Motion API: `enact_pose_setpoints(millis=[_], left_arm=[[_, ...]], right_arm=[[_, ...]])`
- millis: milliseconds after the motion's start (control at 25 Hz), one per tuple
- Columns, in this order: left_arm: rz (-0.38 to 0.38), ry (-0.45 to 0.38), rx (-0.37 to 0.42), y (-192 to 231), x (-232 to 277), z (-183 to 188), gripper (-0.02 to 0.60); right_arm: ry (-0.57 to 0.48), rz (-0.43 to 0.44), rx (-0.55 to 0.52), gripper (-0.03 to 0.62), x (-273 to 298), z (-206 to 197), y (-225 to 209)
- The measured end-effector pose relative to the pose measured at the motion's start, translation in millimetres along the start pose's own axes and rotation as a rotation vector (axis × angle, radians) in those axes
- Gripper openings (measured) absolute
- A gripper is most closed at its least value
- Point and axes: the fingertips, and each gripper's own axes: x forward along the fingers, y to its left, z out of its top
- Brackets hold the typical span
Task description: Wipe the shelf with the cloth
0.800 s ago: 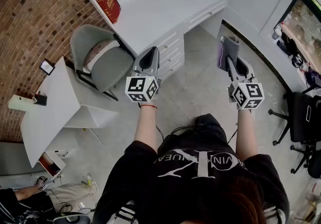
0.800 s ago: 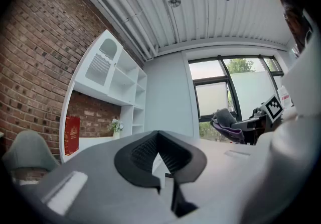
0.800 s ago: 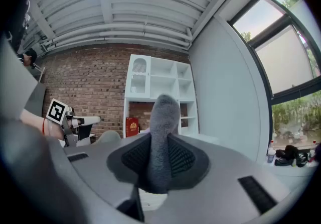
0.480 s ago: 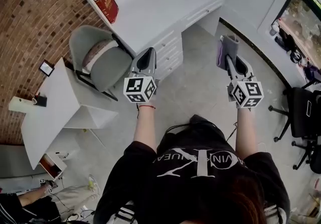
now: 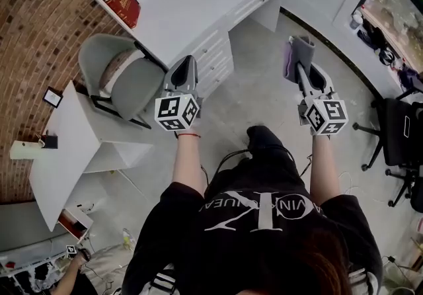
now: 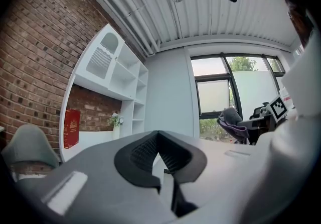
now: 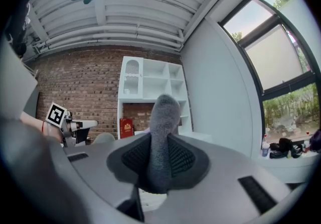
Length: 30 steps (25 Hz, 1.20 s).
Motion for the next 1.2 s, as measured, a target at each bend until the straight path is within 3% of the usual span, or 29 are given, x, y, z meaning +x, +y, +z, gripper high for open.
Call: enact_pose_setpoints(millis=[200,560,1200], left_arm=[[-0.006,-0.009,0.028,5,41,-1,0.005],[0.015,-0.023,0.06,33,156,3,0.005],[0.097,-0.049,0.037,42,330,-7,0.003]], right_arm=[[-0.013,0.006,-0.015,0.084,33,-4,-27],[0.004,0.064,-0.007,0.084,144,-1,-93],[-0.002,0.169,-0.04,0.084,287,15,-216]])
